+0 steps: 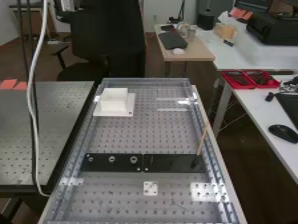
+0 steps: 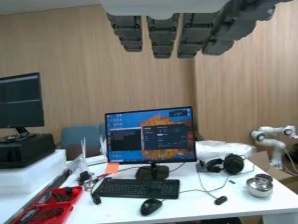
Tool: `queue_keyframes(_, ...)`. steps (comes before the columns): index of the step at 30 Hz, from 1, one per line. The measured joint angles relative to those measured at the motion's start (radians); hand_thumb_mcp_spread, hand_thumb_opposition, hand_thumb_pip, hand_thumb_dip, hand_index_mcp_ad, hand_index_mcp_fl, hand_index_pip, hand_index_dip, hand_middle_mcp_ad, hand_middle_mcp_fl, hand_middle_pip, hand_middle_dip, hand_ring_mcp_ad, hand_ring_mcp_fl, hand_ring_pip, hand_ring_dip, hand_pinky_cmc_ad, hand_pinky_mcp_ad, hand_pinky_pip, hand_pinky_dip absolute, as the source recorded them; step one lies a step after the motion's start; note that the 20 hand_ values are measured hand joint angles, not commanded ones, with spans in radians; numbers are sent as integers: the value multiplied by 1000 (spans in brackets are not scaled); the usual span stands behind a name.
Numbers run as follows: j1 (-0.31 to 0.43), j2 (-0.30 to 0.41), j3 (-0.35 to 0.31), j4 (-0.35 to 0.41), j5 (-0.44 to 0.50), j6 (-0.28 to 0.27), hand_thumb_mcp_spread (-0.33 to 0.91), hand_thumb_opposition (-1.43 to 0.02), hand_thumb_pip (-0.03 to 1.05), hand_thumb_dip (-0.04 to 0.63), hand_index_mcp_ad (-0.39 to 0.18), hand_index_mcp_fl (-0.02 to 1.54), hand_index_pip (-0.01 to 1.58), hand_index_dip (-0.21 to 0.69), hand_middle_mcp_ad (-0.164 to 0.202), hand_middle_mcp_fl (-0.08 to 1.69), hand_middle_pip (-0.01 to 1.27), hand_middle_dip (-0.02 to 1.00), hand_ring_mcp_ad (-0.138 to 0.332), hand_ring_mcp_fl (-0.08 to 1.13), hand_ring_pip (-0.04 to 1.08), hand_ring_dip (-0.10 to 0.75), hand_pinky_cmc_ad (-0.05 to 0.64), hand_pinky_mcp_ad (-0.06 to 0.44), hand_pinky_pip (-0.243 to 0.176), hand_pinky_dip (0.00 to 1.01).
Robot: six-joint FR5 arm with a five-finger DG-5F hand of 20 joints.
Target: Grab the drill bit and place it in the clear container
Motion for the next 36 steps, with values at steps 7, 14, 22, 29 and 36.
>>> queue_keyframes(7, -1, -3, 4, -2, -1, -1, 87, -194, 112, 9, 37, -9, 24, 12, 72, -52, 72, 26, 75, 0, 24, -16, 65, 68, -10, 66)
queue_keyframes(14, -1, -5, 6, -3, -1, -1, 152, -593, 119, 5, 93, 23, 72, 12, 96, -45, 140, 24, 215, 0, 91, -14, 262, 215, -10, 202)
queue_keyframes(22, -2, -5, 4, -2, 0, 1, 150, -698, 119, 5, 134, 42, 87, 12, 138, -35, 157, 24, 265, 17, 103, -17, 346, 281, -47, 262)
queue_keyframes(29, -5, -10, -9, 2, 2, 20, 152, -709, 119, 5, 140, 59, 103, 12, 154, -24, 162, 24, 284, 30, 115, -17, 379, 283, -65, 290)
queue_keyframes(36, -1, -25, -48, 30, 23, 28, 150, -726, 119, 5, 140, 59, 101, 19, 157, -23, 169, 24, 278, 49, 113, -17, 379, 295, -75, 290)
